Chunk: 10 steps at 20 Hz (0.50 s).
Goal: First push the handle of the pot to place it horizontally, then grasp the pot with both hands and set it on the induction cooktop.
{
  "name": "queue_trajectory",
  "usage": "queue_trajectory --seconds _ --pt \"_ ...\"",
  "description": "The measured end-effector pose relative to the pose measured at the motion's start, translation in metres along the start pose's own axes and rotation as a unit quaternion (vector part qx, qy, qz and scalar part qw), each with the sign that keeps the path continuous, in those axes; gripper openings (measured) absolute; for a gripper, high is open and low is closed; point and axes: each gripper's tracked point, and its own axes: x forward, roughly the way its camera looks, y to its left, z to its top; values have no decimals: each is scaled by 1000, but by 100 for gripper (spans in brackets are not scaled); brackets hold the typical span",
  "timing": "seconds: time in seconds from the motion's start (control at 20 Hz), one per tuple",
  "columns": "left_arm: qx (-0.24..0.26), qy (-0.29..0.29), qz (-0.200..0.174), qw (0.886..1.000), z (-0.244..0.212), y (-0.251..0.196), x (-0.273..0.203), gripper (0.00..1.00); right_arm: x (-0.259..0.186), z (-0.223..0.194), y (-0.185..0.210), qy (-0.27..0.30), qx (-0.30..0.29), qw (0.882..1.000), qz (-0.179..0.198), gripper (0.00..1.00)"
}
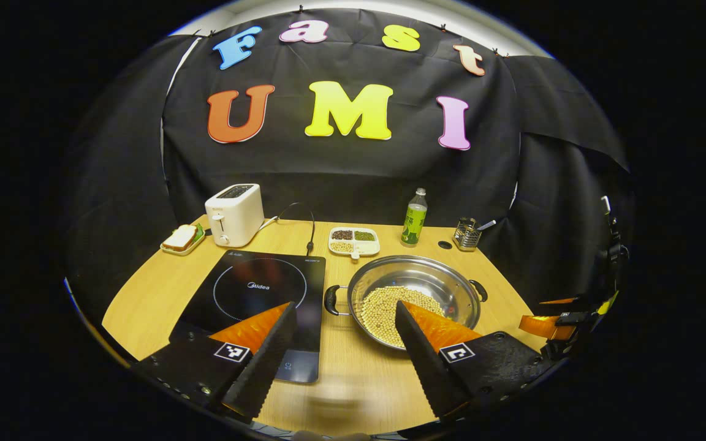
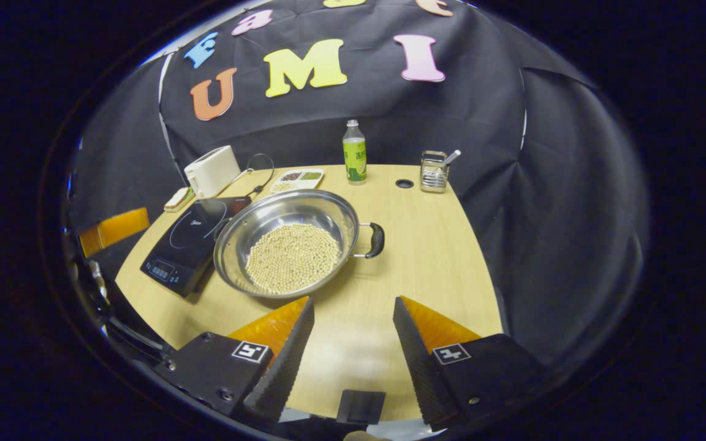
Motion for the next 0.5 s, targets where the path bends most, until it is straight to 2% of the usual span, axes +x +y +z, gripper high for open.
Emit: queue_trajectory --seconds 0.05,0.1,0.15,0.2,0.5 --pt "6 17 6 1000 -6 0 14 96 13 4 -2 7 5 1000 6 87" --pt "9 22 8 1000 -9 -2 29 96 26 6 -4 17 9 1000 11 83" --pt "11 37 9 999 -17 -3 41 96 39 12 -5 23 14 1000 17 84" --pt "14 50 12 999 -22 -3 55 96 52 18 -7 27 18 999 20 79" --pt "23 101 36 994 -45 5 120 97 113 45 -15 47 16 998 28 80"
